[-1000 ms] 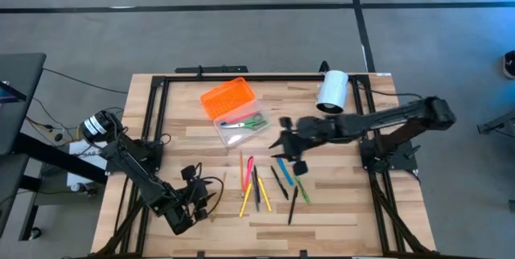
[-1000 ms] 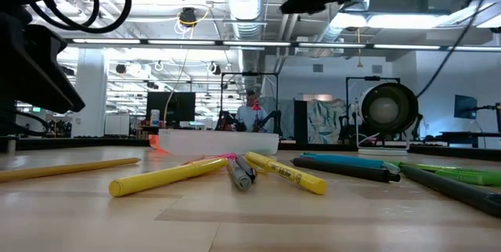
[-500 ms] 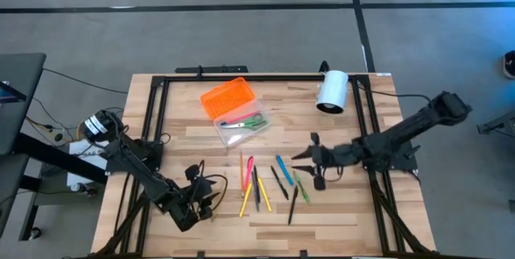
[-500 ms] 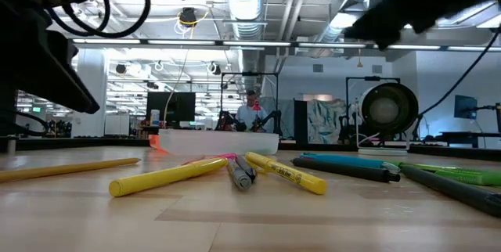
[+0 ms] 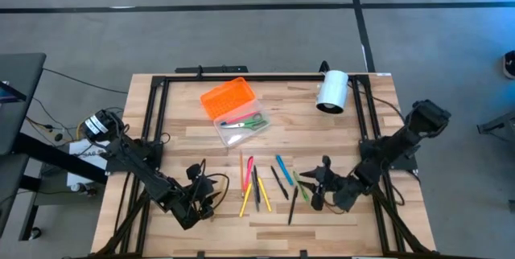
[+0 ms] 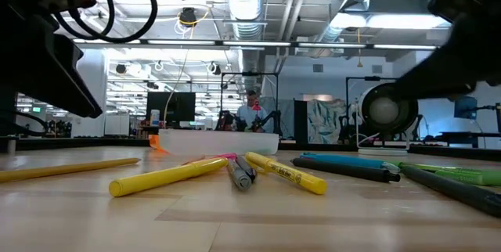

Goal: Pick & place school supplies into a supply box
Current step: Put the yellow pencil into the supply box

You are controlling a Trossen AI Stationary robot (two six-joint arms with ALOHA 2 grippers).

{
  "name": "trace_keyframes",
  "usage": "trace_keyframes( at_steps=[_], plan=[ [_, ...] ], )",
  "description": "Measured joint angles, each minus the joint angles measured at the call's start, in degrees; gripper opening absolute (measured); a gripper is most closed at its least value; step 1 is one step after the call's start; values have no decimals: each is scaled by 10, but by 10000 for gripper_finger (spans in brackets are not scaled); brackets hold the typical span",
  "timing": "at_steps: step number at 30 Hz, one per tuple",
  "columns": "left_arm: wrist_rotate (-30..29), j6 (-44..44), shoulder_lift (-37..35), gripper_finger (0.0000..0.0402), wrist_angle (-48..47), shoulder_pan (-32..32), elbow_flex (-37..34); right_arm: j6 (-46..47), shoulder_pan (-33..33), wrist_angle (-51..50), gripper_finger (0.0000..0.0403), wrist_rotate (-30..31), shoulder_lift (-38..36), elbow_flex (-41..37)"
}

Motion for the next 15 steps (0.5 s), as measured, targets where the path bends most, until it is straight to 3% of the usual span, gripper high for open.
trace_keyframes(
  at_steps=[7, 15],
  plan=[
    [21, -10, 29, 177, 20, 5, 0, 14, 28, -14, 122, 46, 44, 34],
    [81, -25, 89, 177, 76, 27, 1, -6, 31, -52, 122, 49, 24, 48]
  ],
)
